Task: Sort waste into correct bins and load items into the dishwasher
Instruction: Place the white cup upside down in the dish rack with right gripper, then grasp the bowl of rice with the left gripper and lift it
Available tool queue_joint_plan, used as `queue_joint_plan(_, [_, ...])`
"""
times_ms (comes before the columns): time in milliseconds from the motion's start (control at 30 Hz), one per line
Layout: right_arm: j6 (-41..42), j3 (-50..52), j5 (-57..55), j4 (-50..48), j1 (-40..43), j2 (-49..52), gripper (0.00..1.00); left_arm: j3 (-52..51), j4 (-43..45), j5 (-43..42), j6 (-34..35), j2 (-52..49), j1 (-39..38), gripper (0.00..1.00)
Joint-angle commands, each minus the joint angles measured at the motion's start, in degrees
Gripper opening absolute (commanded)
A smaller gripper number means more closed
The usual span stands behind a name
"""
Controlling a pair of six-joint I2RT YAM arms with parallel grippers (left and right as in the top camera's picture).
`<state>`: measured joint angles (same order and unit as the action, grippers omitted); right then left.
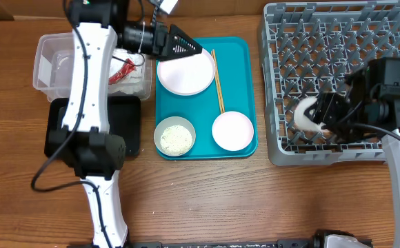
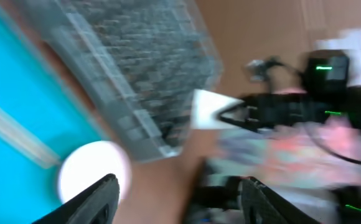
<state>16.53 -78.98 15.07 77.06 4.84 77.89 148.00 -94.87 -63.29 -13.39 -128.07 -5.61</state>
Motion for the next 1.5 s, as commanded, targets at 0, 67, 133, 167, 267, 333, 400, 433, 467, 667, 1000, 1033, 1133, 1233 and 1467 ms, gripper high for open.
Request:
queue_joint_plan(0, [1.6, -1.3, -5.0, 1.7, -2.2, 1.9, 0.51, 6.3, 0.1, 25.4, 8.1, 6.8, -1.8, 0.68])
queue_joint_plan(67, [2.1, -1.2, -5.9, 2.1, -3.6, 3.8, 0.52, 7.1, 0.3, 34.2, 10.3, 8.3, -2.7, 0.7])
queue_joint_plan(133, [3.3, -1.2, -7.2, 2.0, -5.0, 5.9, 0.51, 7.1, 0.2, 39.7, 11.3, 9.3, -3.6, 0.71])
queue_joint_plan(167, [3.5, -1.2, -7.5, 1.9, -5.8, 7.1, 0.52, 7.1, 0.0, 41.1, 11.3, 9.5, -3.9, 0.71])
queue_joint_plan(267, [4.9, -1.2, -8.7, 2.4, -7.8, 10.4, 0.52, 7.0, -1.0, 43.2, 11.3, 9.3, -4.9, 0.71])
queue_joint_plan(333, [7.0, -1.2, -11.4, 3.0, -9.0, 13.0, 0.52, 7.0, -1.4, 45.0, 11.3, 8.9, -5.6, 0.71])
queue_joint_plan(400, [7.6, -1.2, -12.5, 2.7, -9.5, 15.2, 0.51, 7.0, -1.5, 46.7, 11.8, 8.5, -6.0, 0.71])
queue_joint_plan(433, [7.6, -1.2, -12.5, 2.6, -9.5, 15.8, 0.52, 7.0, -1.5, 47.0, 11.8, 8.5, -6.1, 0.71])
queue_joint_plan(467, [7.5, -1.2, -12.5, 2.6, -9.6, 16.3, 0.51, 7.0, -1.5, 47.0, 11.7, 8.5, -6.1, 0.71])
queue_joint_plan(667, [7.5, -1.2, -12.5, 2.0, -9.7, 17.7, 0.85, 7.0, -1.8, 47.4, 11.7, 8.5, -6.2, 0.72])
queue_joint_plan(1000, [7.0, -7.7, -12.5, 2.7, -9.5, 17.7, 0.88, 6.9, -1.9, 52.9, 19.2, 8.5, -9.5, 0.67])
queue_joint_plan(1033, [6.9, -9.0, -12.5, 3.1, -9.5, 17.7, 0.89, 6.9, -1.9, 54.1, 20.5, 8.5, -10.3, 0.65])
queue_joint_plan(1133, [5.5, -14.1, -13.2, 4.8, -9.4, 17.7, 0.89, 6.3, -1.9, 55.2, 23.8, 8.6, -14.2, 0.62])
queue_joint_plan(1233, [5.5, -16.8, -15.3, 5.9, -8.8, 17.7, 0.92, 2.3, -1.9, 60.1, 26.8, 8.6, -18.8, 0.61])
queue_joint_plan(1467, [3.8, -17.0, -16.1, 6.7, -6.4, 17.7, 0.95, -17.2, -0.7, 71.0, 40.9, 8.5, -23.7, 0.46])
